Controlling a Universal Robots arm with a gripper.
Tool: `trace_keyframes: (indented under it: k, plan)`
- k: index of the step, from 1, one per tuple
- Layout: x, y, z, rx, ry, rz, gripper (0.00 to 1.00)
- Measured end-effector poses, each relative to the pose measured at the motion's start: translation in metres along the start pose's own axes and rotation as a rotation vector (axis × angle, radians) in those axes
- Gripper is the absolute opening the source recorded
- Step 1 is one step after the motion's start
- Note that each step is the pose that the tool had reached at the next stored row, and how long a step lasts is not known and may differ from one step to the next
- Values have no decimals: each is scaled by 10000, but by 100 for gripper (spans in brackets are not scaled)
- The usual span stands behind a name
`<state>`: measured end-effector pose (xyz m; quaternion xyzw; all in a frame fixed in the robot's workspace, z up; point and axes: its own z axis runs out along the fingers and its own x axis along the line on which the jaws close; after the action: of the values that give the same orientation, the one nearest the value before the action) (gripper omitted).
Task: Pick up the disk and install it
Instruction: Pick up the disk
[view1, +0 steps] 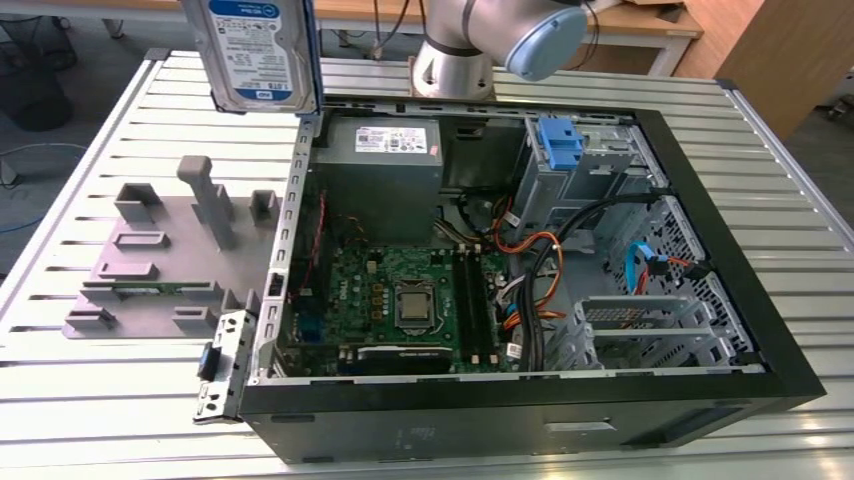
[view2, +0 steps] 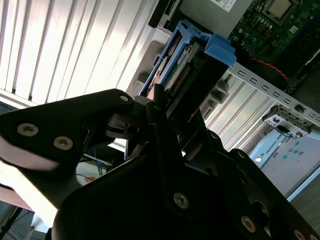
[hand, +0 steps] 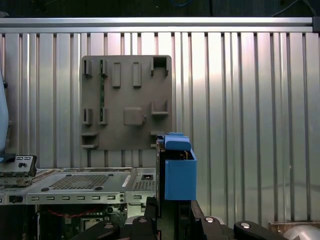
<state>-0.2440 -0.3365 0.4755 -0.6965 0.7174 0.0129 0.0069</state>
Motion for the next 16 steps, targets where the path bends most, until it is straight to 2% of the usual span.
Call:
trace_keyframes:
  k: [11,14,16]
  plan:
    - [-6,-204,-1,0,0,0,35]
    - [-7,-239,-1,0,1,0,35]
    - [-7,-242,-1,0,0,2,35]
